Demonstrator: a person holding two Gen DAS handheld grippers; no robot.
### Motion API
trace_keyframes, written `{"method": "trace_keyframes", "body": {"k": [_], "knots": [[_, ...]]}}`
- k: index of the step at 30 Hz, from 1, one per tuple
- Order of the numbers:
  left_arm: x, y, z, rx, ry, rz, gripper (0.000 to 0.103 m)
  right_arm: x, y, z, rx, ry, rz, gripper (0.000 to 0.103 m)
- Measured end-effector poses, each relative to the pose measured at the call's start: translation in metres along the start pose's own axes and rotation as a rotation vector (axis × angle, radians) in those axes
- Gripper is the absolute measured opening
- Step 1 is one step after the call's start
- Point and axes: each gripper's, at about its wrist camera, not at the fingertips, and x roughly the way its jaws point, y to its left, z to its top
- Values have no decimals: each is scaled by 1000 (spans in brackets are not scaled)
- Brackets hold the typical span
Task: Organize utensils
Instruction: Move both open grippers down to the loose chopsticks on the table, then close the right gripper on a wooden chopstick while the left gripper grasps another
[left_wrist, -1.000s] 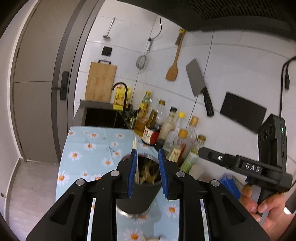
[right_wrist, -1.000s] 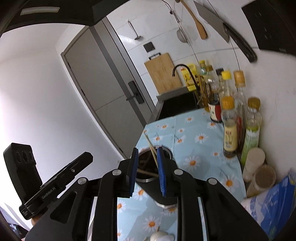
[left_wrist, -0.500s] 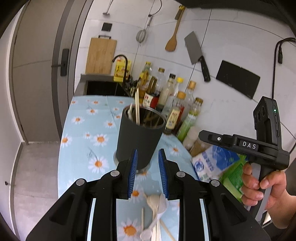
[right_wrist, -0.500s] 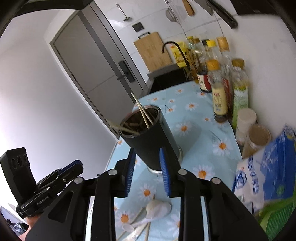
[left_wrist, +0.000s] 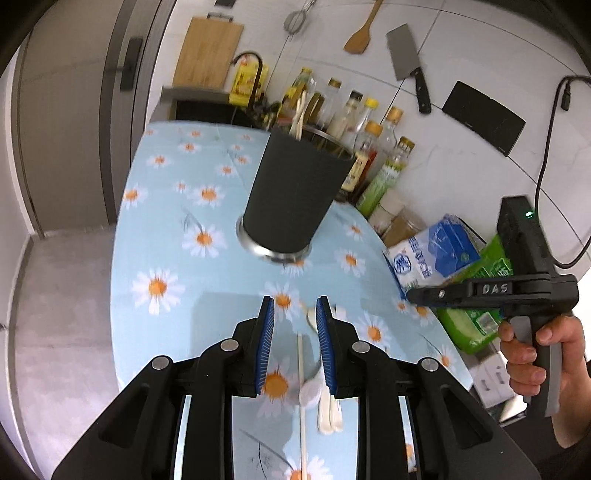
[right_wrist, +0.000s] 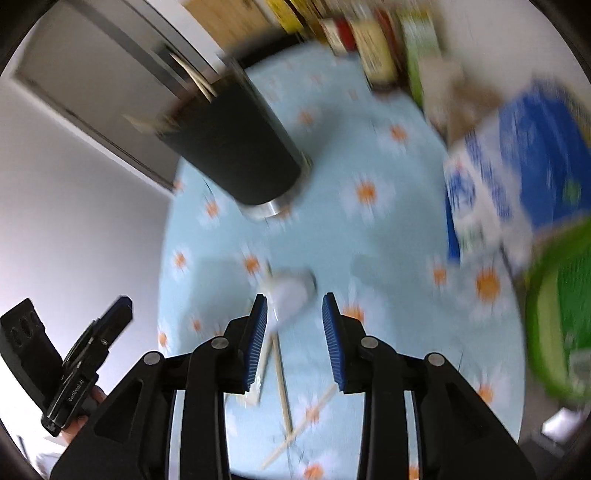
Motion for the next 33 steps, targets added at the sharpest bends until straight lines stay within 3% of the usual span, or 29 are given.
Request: {"method": "trace_keyframes", "body": {"k": [3,13,20,28,33], "knots": [[2,7,-8,-8,30,-15,22,17,-5,-10,70,101,-43,32],[7,30,-31,-45,101,-79,22,57,-17,-39,216,274,-147,32],[3,49,-41,-82,126,-99,22,67,-15,-41,255,277,-237,28],[2,67,-46,-107,149,-126,22,81,12,-45,156,268,-424,16],[5,77,-47,-142,157,-142,22,89,25,-47,142,259,-459,10]]}}
